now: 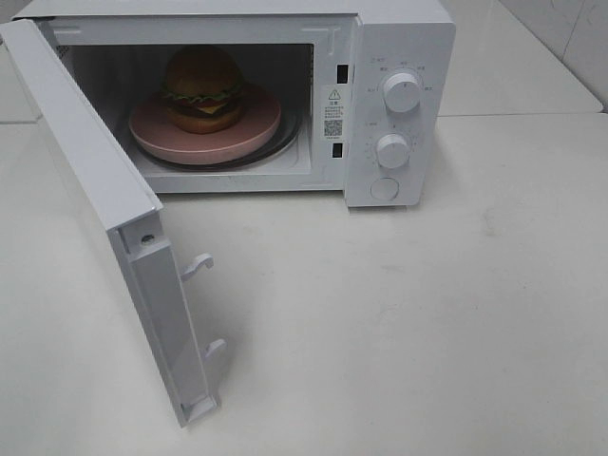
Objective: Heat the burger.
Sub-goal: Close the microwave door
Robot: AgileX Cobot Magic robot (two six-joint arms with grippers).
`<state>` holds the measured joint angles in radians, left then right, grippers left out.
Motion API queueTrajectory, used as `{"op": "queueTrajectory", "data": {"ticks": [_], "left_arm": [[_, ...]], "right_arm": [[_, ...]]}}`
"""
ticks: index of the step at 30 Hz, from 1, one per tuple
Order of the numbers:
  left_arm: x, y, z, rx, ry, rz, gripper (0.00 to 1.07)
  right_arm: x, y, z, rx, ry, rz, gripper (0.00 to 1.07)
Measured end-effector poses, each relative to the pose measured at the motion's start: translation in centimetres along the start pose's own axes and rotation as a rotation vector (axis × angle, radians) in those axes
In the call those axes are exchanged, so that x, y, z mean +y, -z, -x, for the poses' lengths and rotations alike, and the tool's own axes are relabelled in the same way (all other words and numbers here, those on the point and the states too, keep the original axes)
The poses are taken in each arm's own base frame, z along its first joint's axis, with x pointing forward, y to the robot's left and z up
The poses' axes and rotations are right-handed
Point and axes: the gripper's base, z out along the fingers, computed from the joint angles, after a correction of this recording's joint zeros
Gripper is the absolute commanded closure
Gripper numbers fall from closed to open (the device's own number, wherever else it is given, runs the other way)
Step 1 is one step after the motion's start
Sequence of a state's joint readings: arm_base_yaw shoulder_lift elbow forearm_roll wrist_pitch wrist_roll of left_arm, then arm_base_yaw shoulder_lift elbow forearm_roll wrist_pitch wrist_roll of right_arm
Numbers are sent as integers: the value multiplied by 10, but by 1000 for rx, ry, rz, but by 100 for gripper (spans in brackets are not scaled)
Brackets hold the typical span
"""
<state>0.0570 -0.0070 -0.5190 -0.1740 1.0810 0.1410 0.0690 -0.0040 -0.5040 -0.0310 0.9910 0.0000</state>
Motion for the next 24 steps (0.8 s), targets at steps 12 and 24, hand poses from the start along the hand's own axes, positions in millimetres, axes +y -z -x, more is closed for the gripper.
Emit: {"op": "queueTrajectory", "data": {"ticks": [12, 24], "left_arm": [[0, -3, 13, 12, 14, -12, 11], [11, -44, 45, 88, 42, 14, 68]], "right_arm": [[0, 0, 0, 0, 0, 0, 35], [0, 0, 0, 0, -1, 2, 35]]}}
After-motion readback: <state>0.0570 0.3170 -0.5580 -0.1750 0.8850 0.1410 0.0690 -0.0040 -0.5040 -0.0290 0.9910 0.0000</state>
